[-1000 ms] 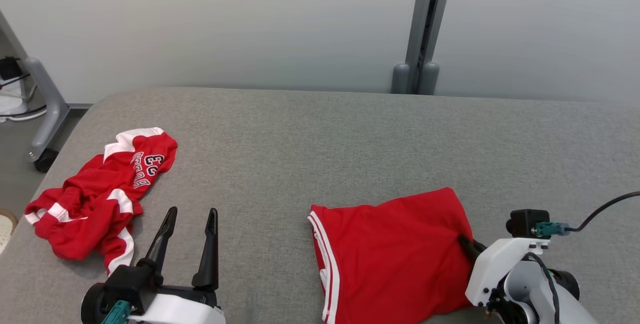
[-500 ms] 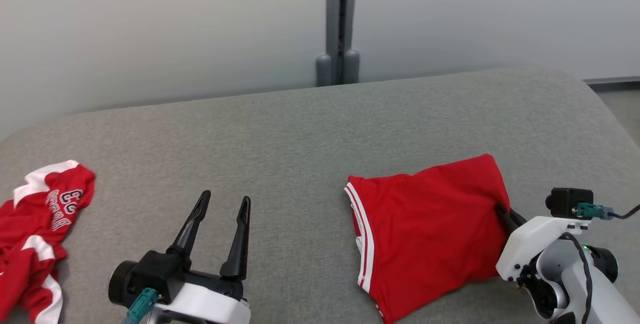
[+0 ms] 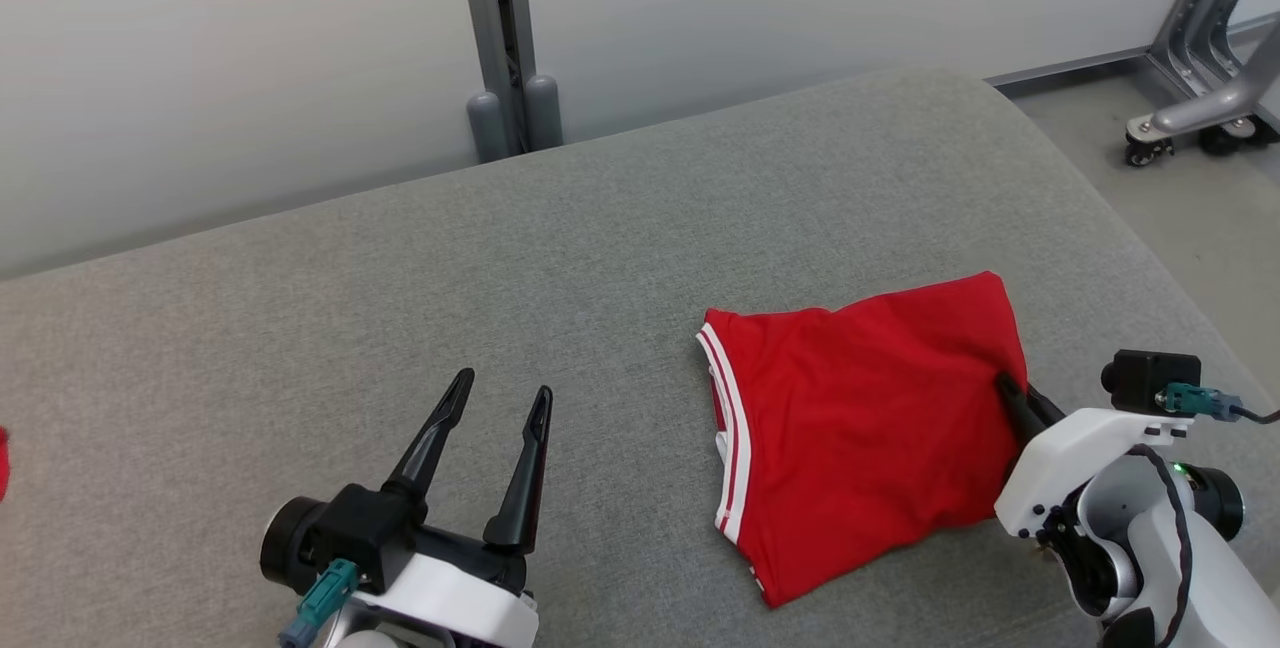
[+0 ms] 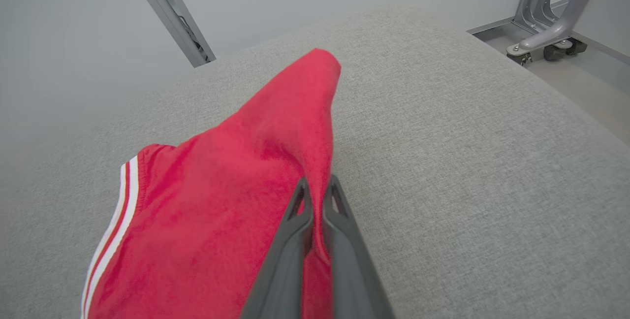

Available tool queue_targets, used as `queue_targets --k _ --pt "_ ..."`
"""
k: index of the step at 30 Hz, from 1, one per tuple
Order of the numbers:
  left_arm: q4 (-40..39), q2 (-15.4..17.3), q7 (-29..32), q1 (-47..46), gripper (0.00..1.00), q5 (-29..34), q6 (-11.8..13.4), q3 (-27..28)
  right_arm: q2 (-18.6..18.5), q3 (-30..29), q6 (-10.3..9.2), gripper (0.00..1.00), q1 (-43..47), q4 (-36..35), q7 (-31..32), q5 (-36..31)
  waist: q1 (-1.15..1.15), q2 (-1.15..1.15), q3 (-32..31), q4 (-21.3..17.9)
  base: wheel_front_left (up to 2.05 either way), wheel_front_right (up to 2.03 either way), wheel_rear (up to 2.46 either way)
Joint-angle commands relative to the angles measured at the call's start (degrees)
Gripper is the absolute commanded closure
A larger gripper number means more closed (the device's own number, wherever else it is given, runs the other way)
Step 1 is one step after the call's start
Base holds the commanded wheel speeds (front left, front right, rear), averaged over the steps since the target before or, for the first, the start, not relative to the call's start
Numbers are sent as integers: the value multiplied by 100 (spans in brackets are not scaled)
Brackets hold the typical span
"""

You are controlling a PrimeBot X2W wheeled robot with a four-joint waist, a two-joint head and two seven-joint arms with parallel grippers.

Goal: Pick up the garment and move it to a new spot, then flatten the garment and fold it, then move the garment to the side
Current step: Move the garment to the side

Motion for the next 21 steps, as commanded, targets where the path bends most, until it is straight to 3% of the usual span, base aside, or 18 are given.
queue_targets --k 1,11,21 --pt "5 24 1 -139 0 12 17 15 -9 0 1 100 -26 -73 3 -35 0 0 108 -140 0 0 0" --pt "18 31 1 -329 0 178 -86 119 -40 364 1 100 -784 -10 -101 -48 0 0 580 -279 0 0 0" --pt "92 148 1 -733 0 339 -247 130 -452 443 1 100 -2215 834 -338 219 0 0 1354 15 0 0 0"
